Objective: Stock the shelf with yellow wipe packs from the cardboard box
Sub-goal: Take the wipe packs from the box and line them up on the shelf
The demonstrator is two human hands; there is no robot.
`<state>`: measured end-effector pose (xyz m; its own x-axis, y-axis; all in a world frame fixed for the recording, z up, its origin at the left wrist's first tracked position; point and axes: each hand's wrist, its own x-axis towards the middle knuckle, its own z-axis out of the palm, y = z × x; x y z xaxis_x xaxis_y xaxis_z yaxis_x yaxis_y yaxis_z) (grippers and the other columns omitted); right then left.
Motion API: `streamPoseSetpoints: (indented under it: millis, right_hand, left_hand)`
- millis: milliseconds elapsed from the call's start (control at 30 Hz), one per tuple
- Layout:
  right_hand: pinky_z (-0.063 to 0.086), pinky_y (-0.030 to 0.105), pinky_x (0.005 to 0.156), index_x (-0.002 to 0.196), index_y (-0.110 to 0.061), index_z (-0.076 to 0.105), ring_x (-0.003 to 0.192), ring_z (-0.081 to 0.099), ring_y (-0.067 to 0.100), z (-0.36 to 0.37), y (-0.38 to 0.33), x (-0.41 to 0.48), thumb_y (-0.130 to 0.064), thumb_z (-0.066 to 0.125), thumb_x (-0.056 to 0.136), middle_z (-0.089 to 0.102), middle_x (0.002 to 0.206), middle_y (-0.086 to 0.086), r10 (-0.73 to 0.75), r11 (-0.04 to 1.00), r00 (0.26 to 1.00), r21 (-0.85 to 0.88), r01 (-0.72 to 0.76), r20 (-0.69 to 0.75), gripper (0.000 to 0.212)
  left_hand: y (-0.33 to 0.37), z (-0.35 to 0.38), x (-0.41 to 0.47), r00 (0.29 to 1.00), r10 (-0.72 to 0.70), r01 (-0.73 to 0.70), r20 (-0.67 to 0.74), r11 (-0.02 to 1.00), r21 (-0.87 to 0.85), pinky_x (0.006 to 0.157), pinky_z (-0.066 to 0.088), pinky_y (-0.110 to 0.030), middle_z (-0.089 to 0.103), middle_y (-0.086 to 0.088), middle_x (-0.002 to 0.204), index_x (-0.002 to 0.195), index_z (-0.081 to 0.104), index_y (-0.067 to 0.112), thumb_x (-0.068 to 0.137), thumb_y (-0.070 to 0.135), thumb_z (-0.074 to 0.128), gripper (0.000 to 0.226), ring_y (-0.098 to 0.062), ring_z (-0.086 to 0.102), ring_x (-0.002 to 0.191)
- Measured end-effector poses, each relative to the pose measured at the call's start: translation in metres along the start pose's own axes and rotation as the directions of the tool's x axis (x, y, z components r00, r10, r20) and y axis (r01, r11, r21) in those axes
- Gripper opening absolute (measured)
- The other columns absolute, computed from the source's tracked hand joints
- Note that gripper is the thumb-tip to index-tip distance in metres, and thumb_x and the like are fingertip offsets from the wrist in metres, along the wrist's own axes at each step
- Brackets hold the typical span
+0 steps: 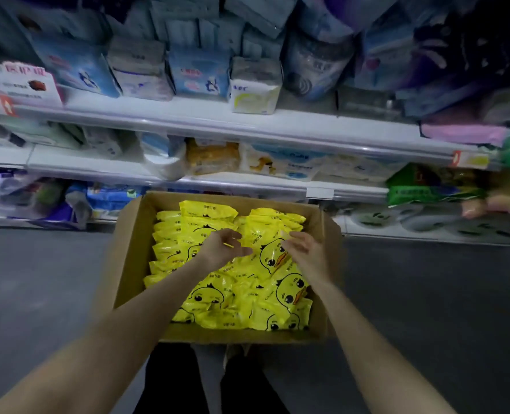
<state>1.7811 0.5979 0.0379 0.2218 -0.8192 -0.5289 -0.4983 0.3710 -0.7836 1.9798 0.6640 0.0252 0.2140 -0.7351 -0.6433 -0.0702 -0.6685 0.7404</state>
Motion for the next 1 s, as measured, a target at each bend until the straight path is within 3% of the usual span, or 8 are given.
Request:
streamPoseSetpoints:
  millis: [100,200,367,467,667,767,833,1000]
  right_hand:
    - [0.051,0.034,0.089,0.108,-0.028,0.059,0.096,0.062,0.01,0.0,0.028,0.006,-0.034,0.07,0.082,0.064,0.098,-0.016,0.057,0.997,0.998,-0.045,-0.057,-0.008,0.03]
    - [0.049,0.034,0.091,0.109,-0.031,0.059,0.096,0.06,0.008,0.002,0.045,0.008,-0.037,0.07,0.081,0.061,0.096,-0.021,0.098,0.992,0.995,-0.077,-0.099,-0.016,0.03]
    - [0.048,0.03,0.089,0.115,-0.023,0.061,0.097,0.06,0.011,0.001,0.061,0.015,-0.032,0.07,0.083,0.063,0.096,-0.012,0.141,0.986,0.989,-0.084,-0.145,-0.049,0.035]
    - [0.044,0.023,0.083,0.117,-0.019,0.06,0.096,0.058,0.009,0.001,0.065,0.019,-0.029,0.07,0.083,0.063,0.097,-0.01,0.163,0.984,0.985,-0.063,-0.167,-0.058,0.037]
    - [0.05,0.032,0.09,0.116,-0.018,0.059,0.103,0.06,0.016,0.01,0.067,0.027,-0.029,0.071,0.082,0.064,0.098,-0.009,0.19,0.98,0.98,-0.045,-0.193,-0.052,0.038]
    - [0.044,0.016,0.076,0.124,-0.017,0.054,0.105,0.057,0.015,0.014,0.061,0.029,-0.027,0.072,0.082,0.062,0.114,-0.001,0.17,0.984,0.985,-0.053,-0.172,-0.041,0.046]
    - [0.041,0.02,0.084,0.135,-0.018,0.044,0.114,0.051,0.015,0.015,0.06,0.032,-0.028,0.074,0.08,0.053,0.132,0.0,0.17,0.984,0.984,-0.047,-0.172,-0.05,0.063]
    - [0.026,0.037,0.111,0.15,-0.024,0.018,0.141,0.025,0.022,0.015,0.053,0.039,-0.033,0.081,0.07,0.027,0.154,0.0,0.254,0.961,0.967,-0.119,-0.249,0.034,0.102]
  left_hand:
    - [-0.026,0.018,0.017,0.996,-0.086,0.086,0.013,0.996,0.011,0.071,0.041,-0.03,0.058,-0.005,0.091,0.106,0.059,0.006,0.071,0.021,0.081,0.044,-0.019,0.054,0.083]
    - [-0.043,0.034,0.031,0.989,-0.15,0.149,0.007,0.986,0.078,0.082,0.044,-0.031,0.056,-0.007,0.112,0.125,0.052,0.005,0.072,0.029,0.08,0.065,-0.022,0.055,0.1]
    - [-0.055,0.061,0.052,0.976,-0.215,0.213,0.015,0.974,0.071,0.101,0.042,-0.039,0.046,-0.008,0.138,0.139,0.035,0.007,0.071,0.032,0.081,0.085,-0.027,0.047,0.125]
    - [-0.059,0.074,0.062,0.97,-0.241,0.241,-0.024,0.971,0.004,0.099,0.045,-0.04,0.052,-0.008,0.133,0.135,0.038,0.008,0.068,0.036,0.082,0.086,-0.026,0.052,0.118]
    - [-0.059,0.08,0.069,0.977,-0.182,0.19,-0.108,0.98,0.062,0.08,0.044,-0.027,0.062,-0.009,0.118,0.121,0.056,0.005,0.071,0.031,0.081,0.062,-0.025,0.058,0.108]
    - [-0.06,0.07,0.07,0.992,-0.104,0.111,-0.07,0.989,0.096,0.068,0.045,-0.024,0.068,-0.01,0.098,0.106,0.066,0.004,0.072,0.025,0.08,0.043,-0.021,0.061,0.084]
    - [-0.056,0.058,0.068,0.999,-0.046,0.047,-0.011,0.988,0.148,0.06,0.042,-0.019,0.066,-0.005,0.085,0.096,0.067,0.004,0.073,0.02,0.079,0.03,-0.015,0.057,0.074]
    - [-0.047,0.019,0.065,0.967,-0.033,-0.017,0.253,0.981,0.194,0.067,0.043,-0.022,0.066,-0.007,0.083,0.089,0.068,0.002,0.074,0.01,0.077,0.019,-0.013,0.059,0.074]
